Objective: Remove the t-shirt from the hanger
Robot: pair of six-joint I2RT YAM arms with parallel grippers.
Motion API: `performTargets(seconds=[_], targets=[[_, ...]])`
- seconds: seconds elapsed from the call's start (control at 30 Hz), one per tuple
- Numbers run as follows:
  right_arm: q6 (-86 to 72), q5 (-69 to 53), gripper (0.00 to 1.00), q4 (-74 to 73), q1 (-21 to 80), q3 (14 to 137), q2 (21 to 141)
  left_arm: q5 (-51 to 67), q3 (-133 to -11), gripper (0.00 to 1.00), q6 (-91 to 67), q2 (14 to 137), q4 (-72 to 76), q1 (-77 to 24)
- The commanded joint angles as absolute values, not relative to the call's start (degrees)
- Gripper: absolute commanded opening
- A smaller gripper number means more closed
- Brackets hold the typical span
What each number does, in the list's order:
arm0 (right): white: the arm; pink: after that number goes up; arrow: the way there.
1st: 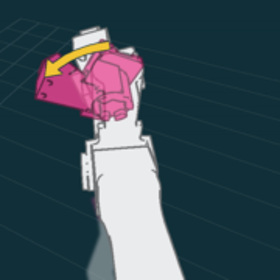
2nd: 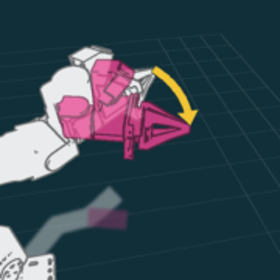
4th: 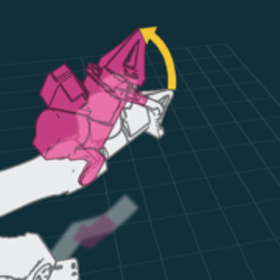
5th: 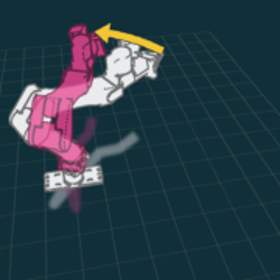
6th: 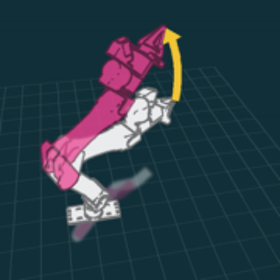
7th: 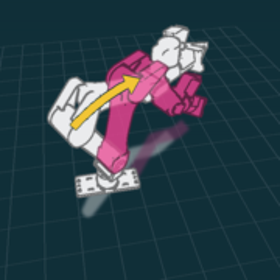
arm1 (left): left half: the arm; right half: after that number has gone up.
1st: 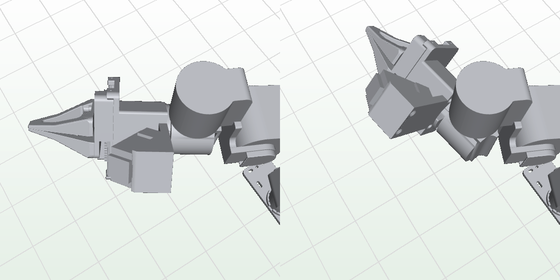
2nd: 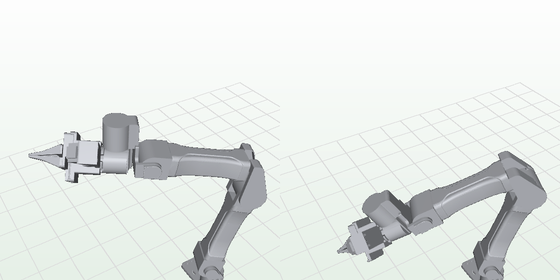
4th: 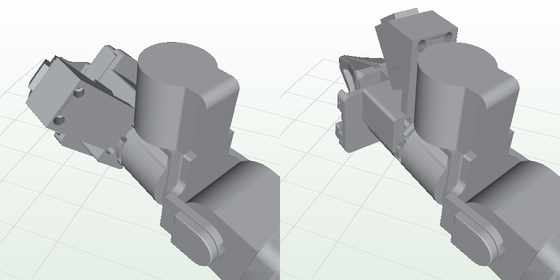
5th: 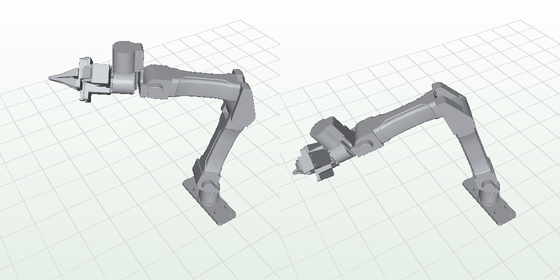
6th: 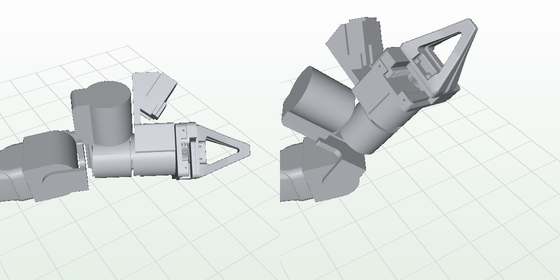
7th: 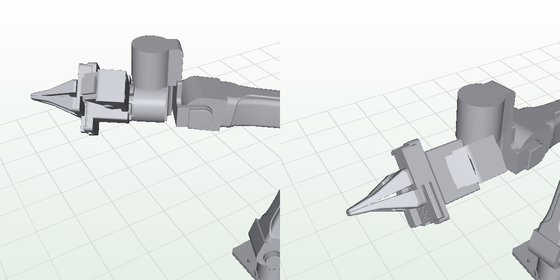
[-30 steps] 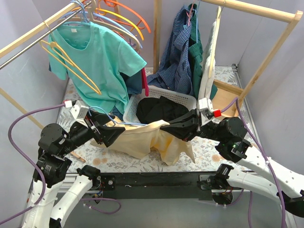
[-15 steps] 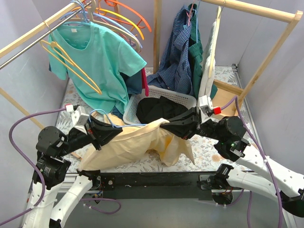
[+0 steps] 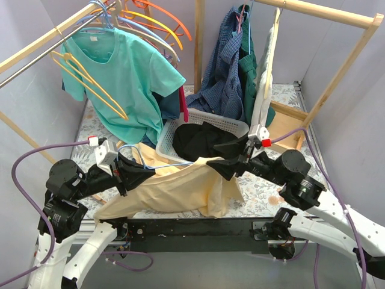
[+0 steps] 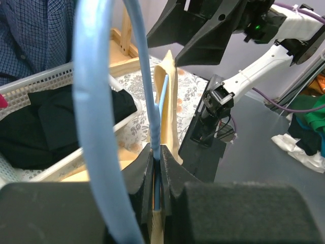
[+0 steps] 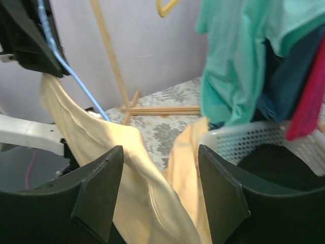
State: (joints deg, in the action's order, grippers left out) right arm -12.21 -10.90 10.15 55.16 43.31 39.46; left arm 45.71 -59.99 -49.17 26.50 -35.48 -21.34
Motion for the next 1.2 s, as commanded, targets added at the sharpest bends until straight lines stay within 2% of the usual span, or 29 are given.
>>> performTargets(seconds=[0.0, 0.13, 0.27, 0.43, 0.63, 0.87, 0.93, 1.1, 1.17], targets=[[-6.42, 1.99, 0.71, 0.10, 55.46, 43.34, 33.50, 46.76, -63.72, 0.00, -47.02, 27.07, -37.79, -21.18], [-4.92, 6.23, 0.76, -4.83, 55.37, 41.66, 30.50, 47.90, -65.39, 0.00, -46.06, 27.95, -38.41, -21.18], [-3.87, 7.47, 0.76, -7.20, 55.46, 41.22, 32.16, 48.08, -66.62, 0.00, -45.35, 28.65, -38.85, -21.27], [-3.16, 0.98, 0.67, -11.69, 55.46, 44.82, 38.58, 46.15, -67.06, 0.00, -44.83, 29.09, -39.29, -21.27], [-1.76, -3.95, 0.66, -9.94, 55.37, 44.21, 37.88, 43.77, -67.15, 0.00, -44.04, 29.27, -40.08, -21.27], [-0.18, 4.22, 0.67, -15.02, 55.37, 48.07, 32.18, 39.29, -67.32, 0.00, -42.81, 29.27, -41.40, -21.27], [2.28, 1.95, 0.71, -18.18, 55.46, 49.92, 31.29, 39.29, -67.15, 0.00, -42.54, 29.53, -41.40, -21.44], [2.90, -10.26, 0.72, -24.52, 55.46, 54.05, 36.90, 40.78, -66.71, 0.00, -42.28, 30.32, -41.04, -21.53], [3.16, -10.98, 0.73, -23.56, 55.37, 53.62, 39.71, 40.96, -66.80, 0.00, -42.28, 30.41, -41.04, -21.62]])
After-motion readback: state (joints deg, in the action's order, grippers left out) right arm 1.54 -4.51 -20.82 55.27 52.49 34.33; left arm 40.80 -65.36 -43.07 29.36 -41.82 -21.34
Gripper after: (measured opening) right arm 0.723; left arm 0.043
